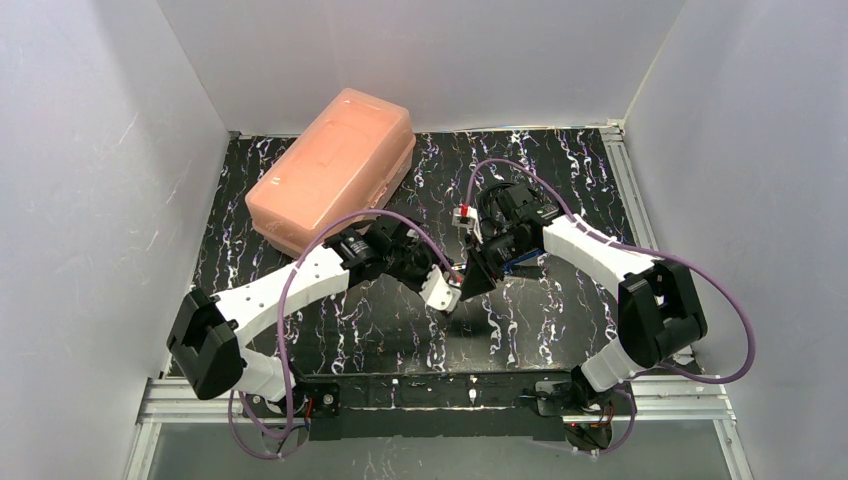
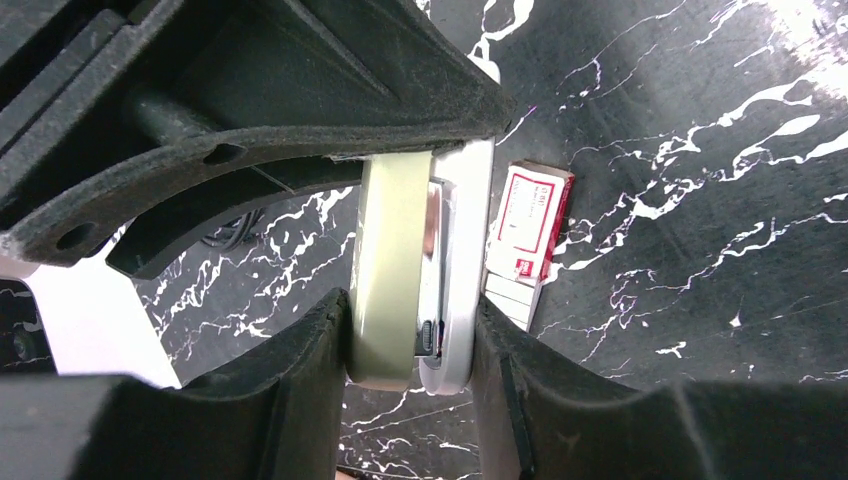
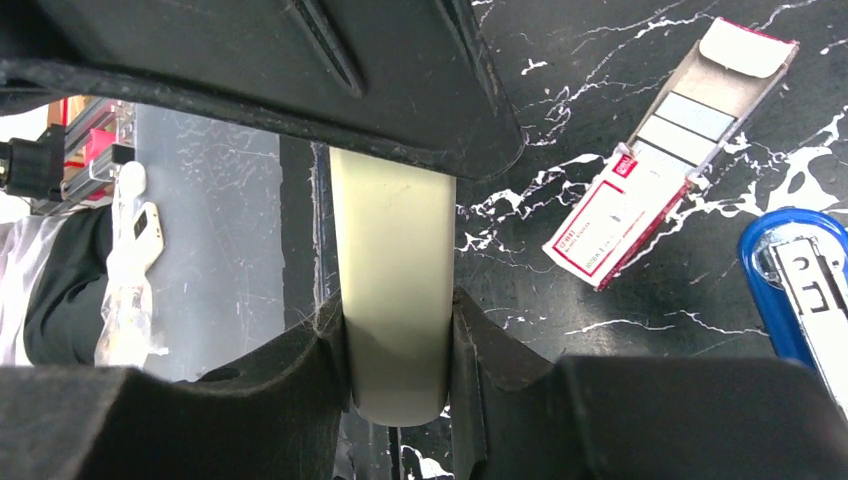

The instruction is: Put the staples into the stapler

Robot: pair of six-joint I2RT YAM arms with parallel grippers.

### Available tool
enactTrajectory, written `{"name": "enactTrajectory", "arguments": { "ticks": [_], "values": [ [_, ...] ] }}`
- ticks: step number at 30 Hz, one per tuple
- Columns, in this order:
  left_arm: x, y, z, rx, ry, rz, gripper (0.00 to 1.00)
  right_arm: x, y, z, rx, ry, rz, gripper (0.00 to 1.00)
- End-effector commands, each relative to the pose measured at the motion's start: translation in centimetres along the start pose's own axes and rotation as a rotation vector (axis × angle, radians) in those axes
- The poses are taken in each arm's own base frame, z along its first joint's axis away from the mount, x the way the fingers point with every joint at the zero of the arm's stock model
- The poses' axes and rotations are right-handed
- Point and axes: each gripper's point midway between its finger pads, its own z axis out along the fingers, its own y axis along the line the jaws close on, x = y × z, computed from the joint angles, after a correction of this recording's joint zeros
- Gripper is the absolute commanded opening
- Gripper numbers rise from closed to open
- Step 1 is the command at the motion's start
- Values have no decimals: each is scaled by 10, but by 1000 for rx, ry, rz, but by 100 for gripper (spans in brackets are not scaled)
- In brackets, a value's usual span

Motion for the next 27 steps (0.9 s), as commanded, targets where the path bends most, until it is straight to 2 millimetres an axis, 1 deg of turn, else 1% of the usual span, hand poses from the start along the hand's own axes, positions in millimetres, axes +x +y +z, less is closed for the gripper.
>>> {"name": "enactTrajectory", "arguments": {
  "ticks": [1, 2, 4, 8, 9, 10, 16, 19, 21, 24, 27],
  "values": [
    [3, 0, -2, -39, 41, 35, 0, -15, 11, -1, -40, -51, -28, 1],
    [5, 0, -2, -46, 45, 24, 2, -15, 10, -3, -28, -45, -39, 1],
    [7, 1, -3, -71, 53, -12, 33, -12, 6, -6, 11, -23, -65, 1],
    [12, 0, -7, -90, 59, -77, 82, -3, 1, -11, 80, 13, -121, 1],
    [13, 0, -9, -93, 54, -99, 92, -1, 0, -13, 94, 21, -136, 1],
    [14, -1, -11, -96, 53, -123, 98, 3, 0, -14, 106, 32, -148, 1],
    [29, -7, -30, -129, 28, -292, 99, 28, 2, -30, 163, 142, -208, 1],
    [39, -6, -42, -168, 1, -406, 98, 32, -7, -41, 264, 173, -260, 1],
    [46, -2, -51, -210, -15, -495, 98, 27, -19, -49, 360, 172, -300, 1],
    [53, 1, -64, -253, -42, -622, 98, 11, -36, -61, 485, 162, -383, 1],
    [53, 5, -77, -277, -89, -762, 99, -7, -56, -68, 573, 186, -470, 1]
  ]
}}
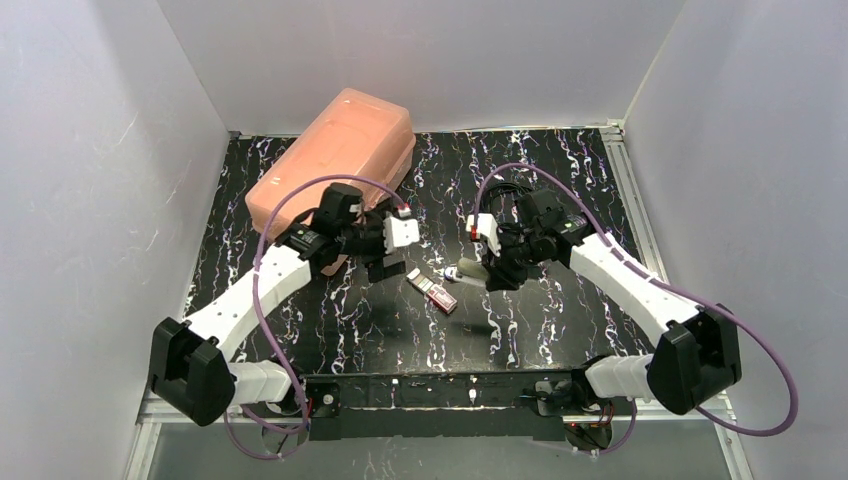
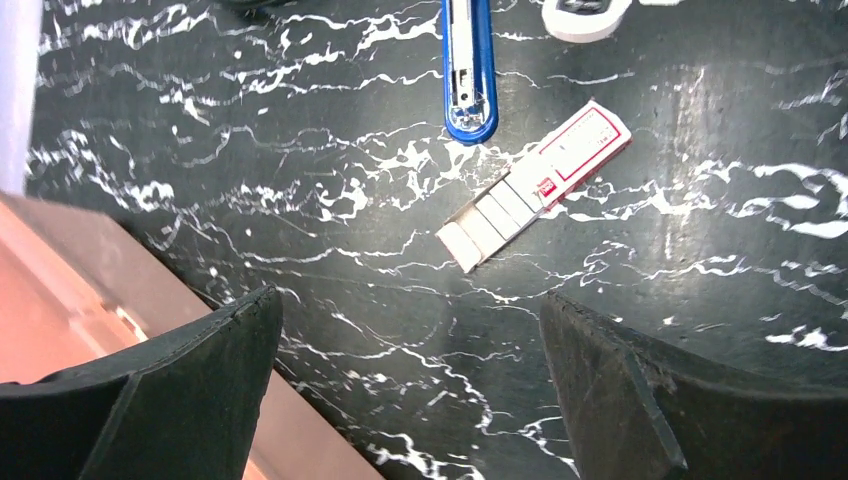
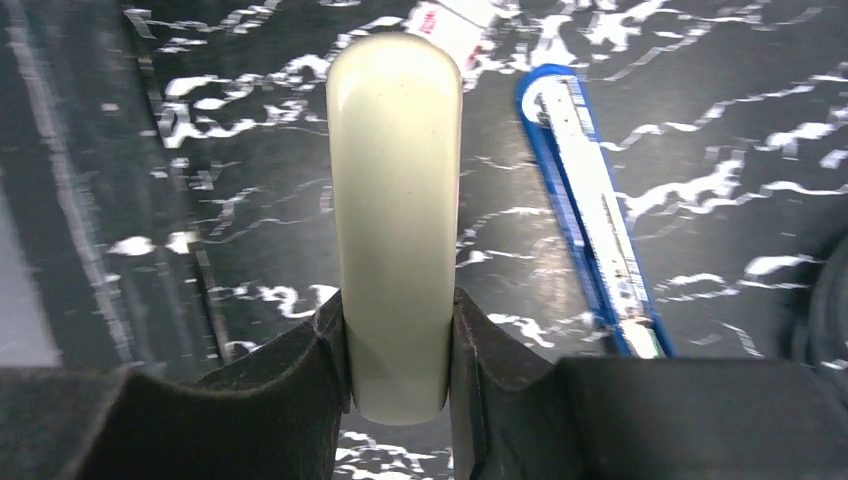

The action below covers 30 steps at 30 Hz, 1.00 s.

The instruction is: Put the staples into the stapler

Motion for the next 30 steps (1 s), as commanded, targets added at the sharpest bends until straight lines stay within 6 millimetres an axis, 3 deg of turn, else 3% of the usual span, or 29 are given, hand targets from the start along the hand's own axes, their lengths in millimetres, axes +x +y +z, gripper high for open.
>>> {"name": "enactTrajectory", "arguments": {
  "ticks": [1, 6, 10, 12, 22, 30],
  "values": [
    [-17, -1, -22, 6, -98, -252, 98, -21, -52, -5, 205, 16, -175, 1],
    [-35, 2, -48, 15, -151, -386, 99, -35, -103, 10, 272, 67, -341, 1],
    [-49, -3, -62, 28, -179, -397, 98, -54, -132, 27, 265, 65, -416, 1],
    [-52, -7, -66, 41, -183, -402, 99, -53, -144, 42, 228, 81, -435, 1],
    [-54, -14, -67, 62, -196, -414, 98, -33, -183, 91, 101, 188, -472, 8],
    [-50, -14, -66, 58, -181, -392, 99, -23, -190, 103, 12, 182, -430, 26]
  ]
}}
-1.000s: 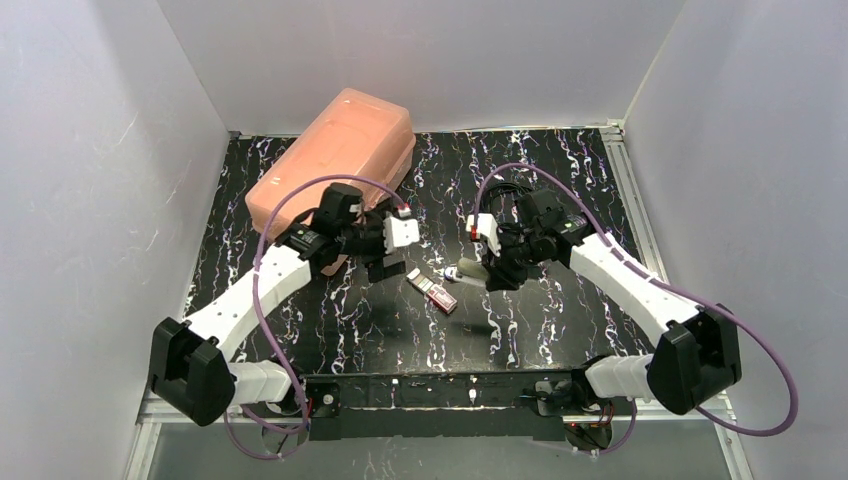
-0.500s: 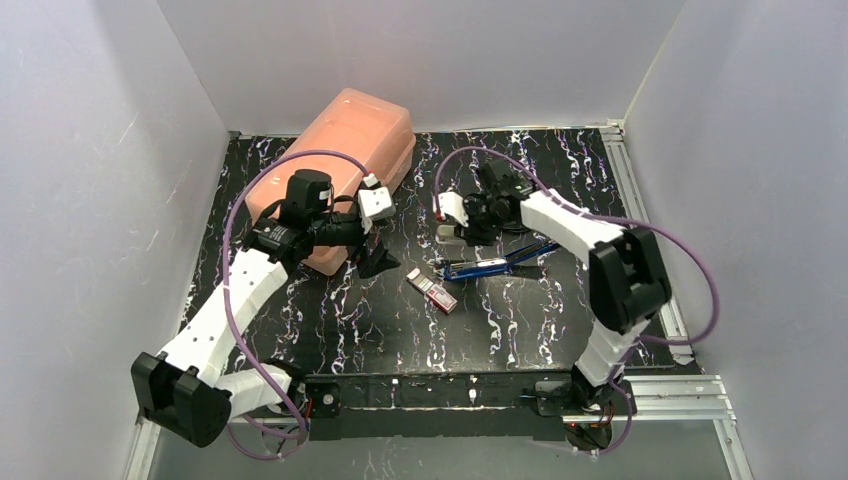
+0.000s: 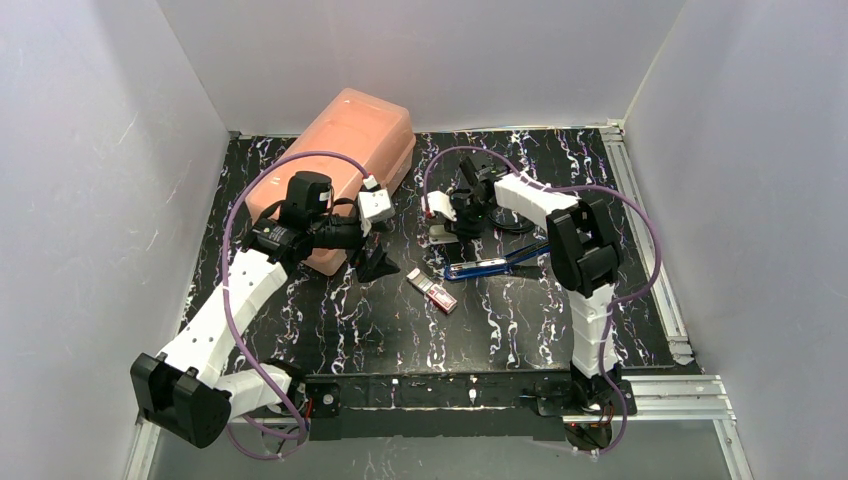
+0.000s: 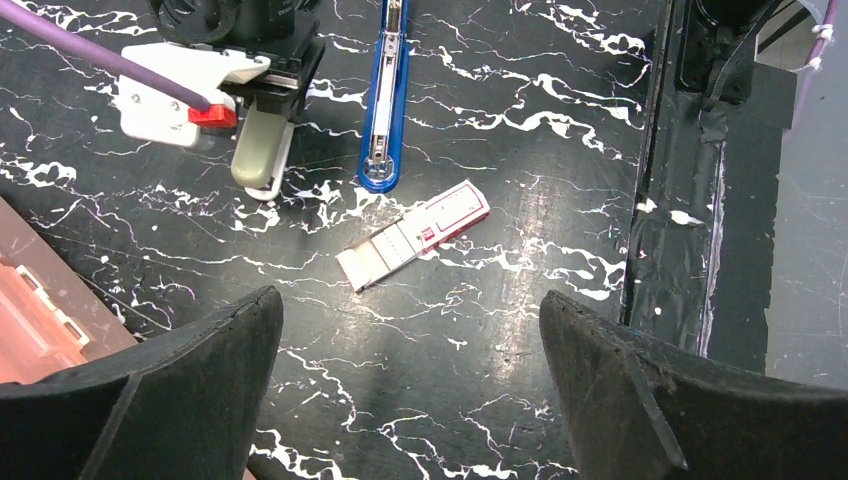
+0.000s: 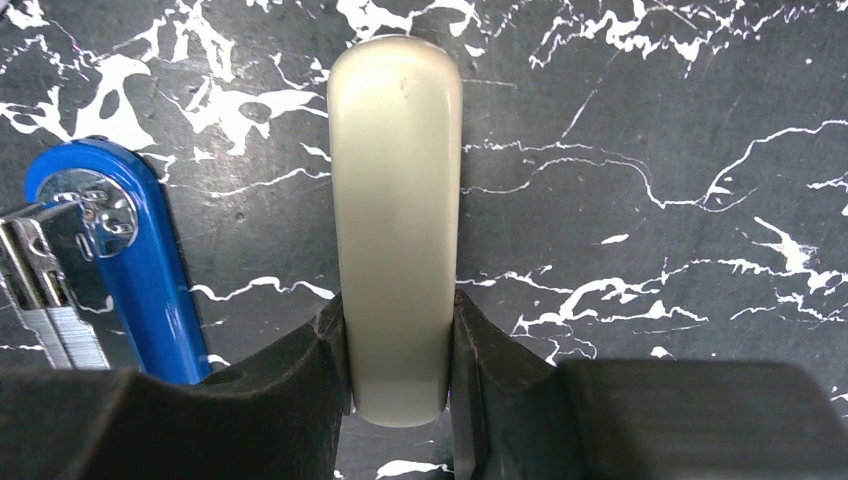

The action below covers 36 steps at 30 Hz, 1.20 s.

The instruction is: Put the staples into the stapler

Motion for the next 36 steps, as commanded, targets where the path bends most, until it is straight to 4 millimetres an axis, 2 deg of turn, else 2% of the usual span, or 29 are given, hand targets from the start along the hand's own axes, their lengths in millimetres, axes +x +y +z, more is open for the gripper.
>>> {"name": "enactTrajectory", "arguments": {
  "ticks": [1, 7, 12, 16, 20, 24, 28, 31, 36],
  "values": [
    [-5, -6, -5, 13, -14, 9, 98, -8, -8, -9, -27, -38, -34, 30],
    [-11, -3, -6, -1, -23, 13, 98, -1, -6, -10, -37, -14, -23, 62],
    [-10, 1, -5, -8, -21, 25, 98, -1, -8, -15, -15, -9, 5, 78],
    [-9, 2, 0, 8, -21, 18, 99, -11, -20, -36, 67, -58, 66, 82],
    [-2, 12, 10, 14, 9, -33, 99, -25, -26, -72, 160, -133, 149, 80],
    [2, 16, 26, 46, 14, -51, 99, -26, -25, -114, 262, -194, 269, 80],
    [6, 20, 46, 67, 40, -38, 99, -2, -14, -154, 322, -231, 444, 82],
    [10, 22, 65, 89, 59, -44, 98, 26, 2, -176, 356, -233, 555, 82],
    [26, 19, 105, 111, 117, -3, 91, 77, 26, -209, 438, -231, 686, 83]
  ]
}}
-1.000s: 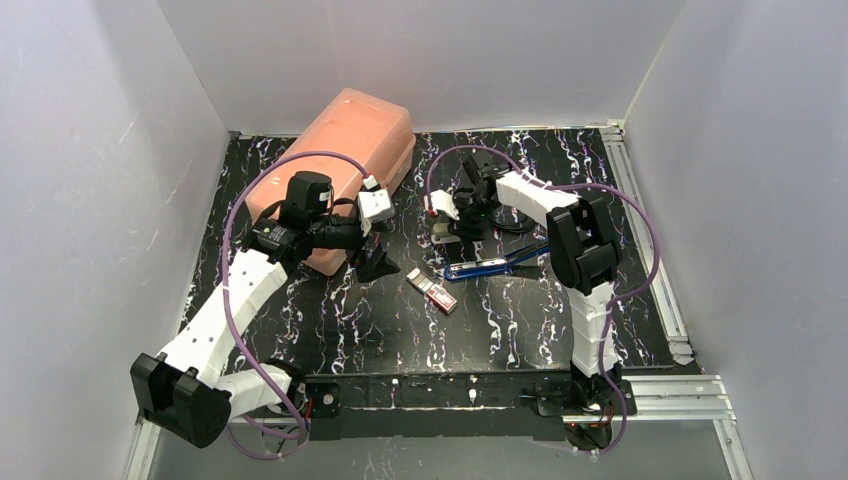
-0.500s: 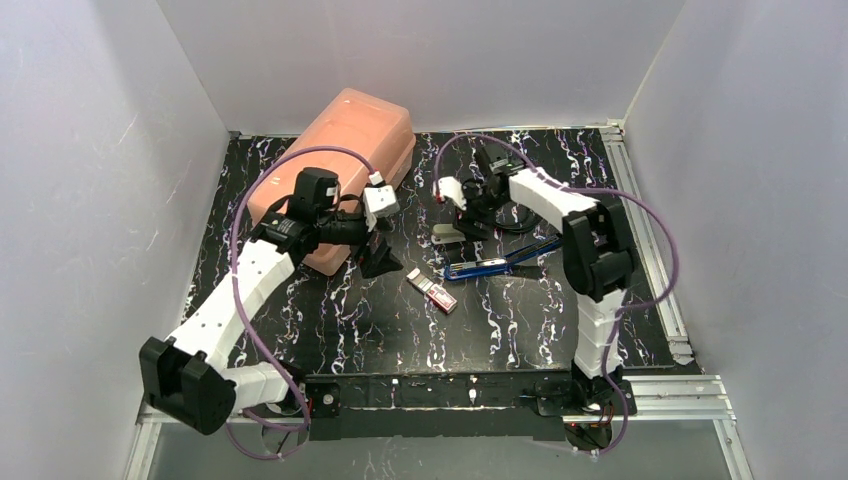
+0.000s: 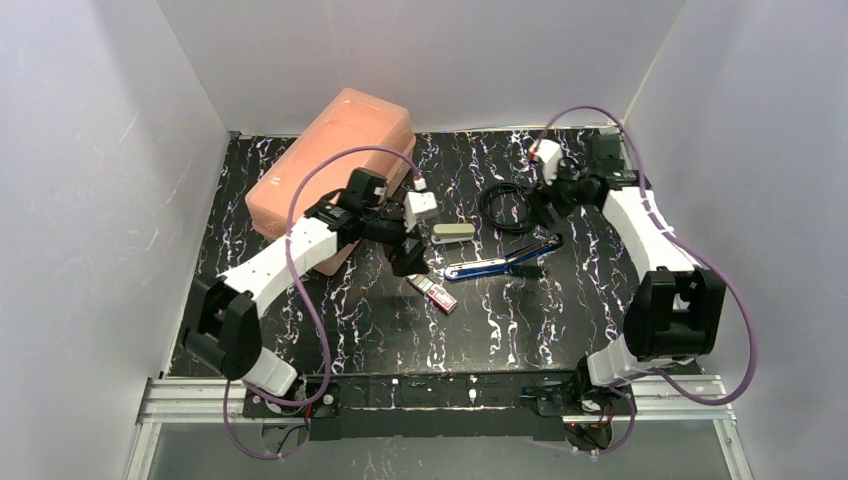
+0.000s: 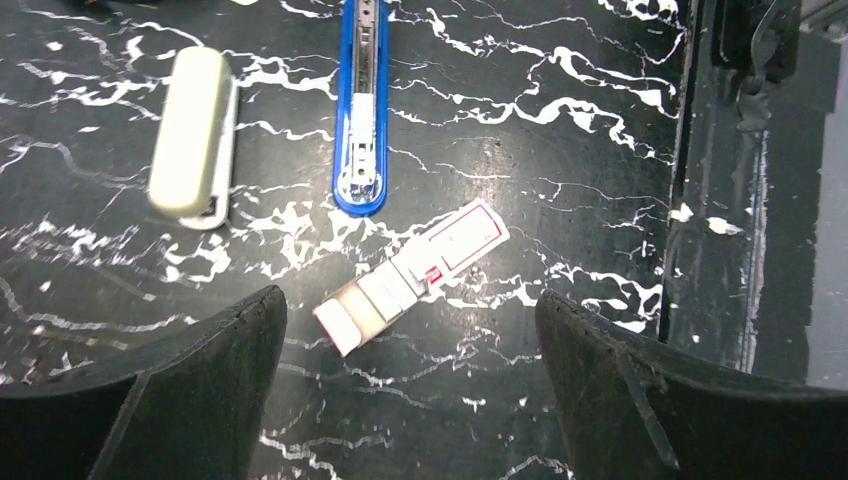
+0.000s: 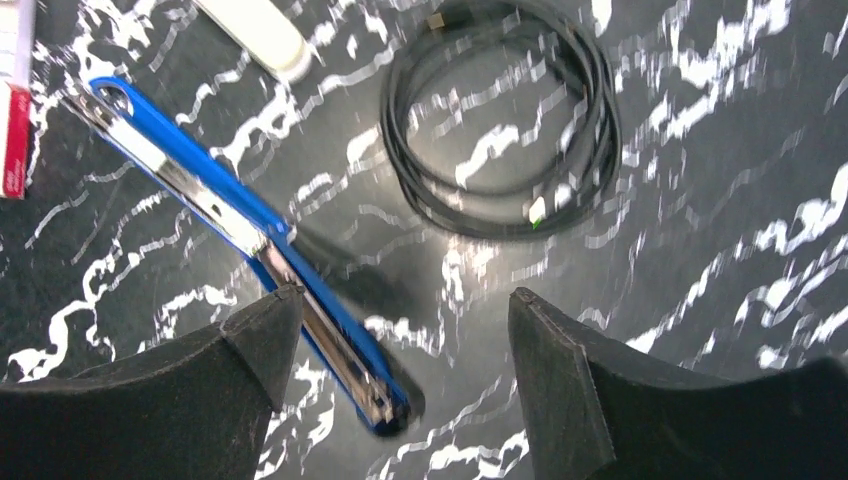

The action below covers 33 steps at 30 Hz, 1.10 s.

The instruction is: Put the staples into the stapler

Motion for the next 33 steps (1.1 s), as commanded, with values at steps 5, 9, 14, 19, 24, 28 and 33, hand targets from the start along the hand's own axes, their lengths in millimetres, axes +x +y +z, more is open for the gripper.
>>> {"name": "enactTrajectory", "arguments": {
  "ticks": [5, 9, 14, 19, 24, 28, 33],
  "values": [
    [1, 10, 61, 9, 33, 91, 84, 57, -12, -50, 28, -27, 101, 83],
    [5, 20, 82, 3, 33, 109, 80, 78, -13, -57, -36, -24, -5, 83],
    [17, 25, 104, -5, 52, 80, 75, 100, 0, -51, -161, 19, -71, 83],
    [29, 25, 121, -11, 74, 59, 70, 112, 8, -40, -209, 13, -110, 83],
    [36, 29, 129, -17, 82, 43, 64, 118, 3, -30, -207, 4, -124, 80],
    [42, 32, 134, -20, 98, 35, 60, 118, 2, -24, -235, -5, -128, 76],
    [47, 35, 138, -23, 108, 35, 54, 117, 5, -14, -260, -6, -136, 69]
  ]
}}
